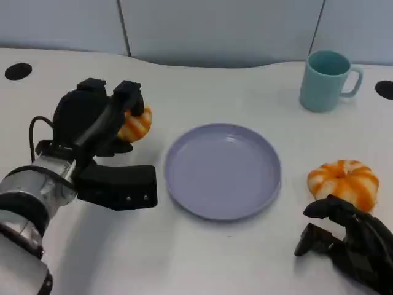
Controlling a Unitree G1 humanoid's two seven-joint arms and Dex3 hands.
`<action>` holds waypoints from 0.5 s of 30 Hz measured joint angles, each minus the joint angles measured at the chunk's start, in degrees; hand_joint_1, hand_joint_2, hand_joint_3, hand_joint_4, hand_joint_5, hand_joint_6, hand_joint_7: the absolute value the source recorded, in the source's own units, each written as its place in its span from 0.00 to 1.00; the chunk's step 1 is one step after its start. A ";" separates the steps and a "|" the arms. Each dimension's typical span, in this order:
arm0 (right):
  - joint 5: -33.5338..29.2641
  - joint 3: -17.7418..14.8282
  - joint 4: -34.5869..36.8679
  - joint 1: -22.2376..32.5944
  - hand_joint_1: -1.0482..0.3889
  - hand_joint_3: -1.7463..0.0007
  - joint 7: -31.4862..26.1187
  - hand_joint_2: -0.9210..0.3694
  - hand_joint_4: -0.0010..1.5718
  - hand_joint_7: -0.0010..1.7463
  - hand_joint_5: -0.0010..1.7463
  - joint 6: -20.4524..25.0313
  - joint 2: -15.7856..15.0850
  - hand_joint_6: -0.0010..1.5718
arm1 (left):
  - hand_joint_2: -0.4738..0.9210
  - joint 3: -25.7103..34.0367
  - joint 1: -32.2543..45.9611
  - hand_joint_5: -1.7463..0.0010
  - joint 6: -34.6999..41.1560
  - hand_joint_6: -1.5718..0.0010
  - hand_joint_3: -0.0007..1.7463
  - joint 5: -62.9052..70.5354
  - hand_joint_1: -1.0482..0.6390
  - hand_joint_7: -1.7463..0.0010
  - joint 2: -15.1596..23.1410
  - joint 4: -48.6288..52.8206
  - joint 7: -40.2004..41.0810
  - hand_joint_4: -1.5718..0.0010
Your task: Grasp the bread from the table and place it into the plate.
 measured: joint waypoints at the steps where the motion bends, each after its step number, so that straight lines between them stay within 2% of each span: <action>1: -0.04 0.03 -0.05 0.00 0.40 0.88 -0.19 0.00 0.41 0.57 0.79 -0.05 0.00 0.42 | 0.92 -0.21 -0.03 0.00 -0.52 0.57 0.14 0.26 0.56 0.00 -0.08 -0.19 0.92 0.45; 2: -0.08 0.05 -0.12 0.00 0.40 0.88 -0.45 0.00 0.41 0.57 0.79 -0.09 0.00 0.42 | 0.88 -0.45 -0.17 0.00 -1.03 0.56 0.22 0.46 0.56 0.00 -0.20 -0.40 1.70 0.44; 3: -0.11 0.09 -0.16 0.01 0.40 0.88 -0.58 0.00 0.41 0.57 0.79 -0.16 0.01 0.42 | 0.81 -0.74 -0.40 0.00 -1.63 0.56 0.35 0.68 0.56 0.00 -0.32 -0.61 2.23 0.43; 5: -0.17 0.19 -0.18 0.01 0.40 0.88 -0.77 0.00 0.41 0.56 0.79 -0.34 0.02 0.42 | 0.74 -1.66 -1.00 0.00 -3.77 0.55 0.49 1.63 0.55 0.00 -0.59 -1.09 3.20 0.43; 11: -0.22 0.37 -0.20 0.00 0.39 0.88 -1.20 0.00 0.41 0.56 0.80 -0.60 0.21 0.43 | 0.70 -3.66 -2.22 0.00 -7.44 0.55 0.51 3.42 0.54 0.00 -3.54 -2.28 5.88 0.42; 15: -0.26 0.47 -0.36 0.05 0.40 0.88 -1.33 0.00 0.41 0.55 0.80 -0.63 0.26 0.44 | 0.77 -5.14 -3.43 0.00 -12.05 0.54 0.47 4.03 0.50 0.00 -4.62 -2.66 2.52 0.42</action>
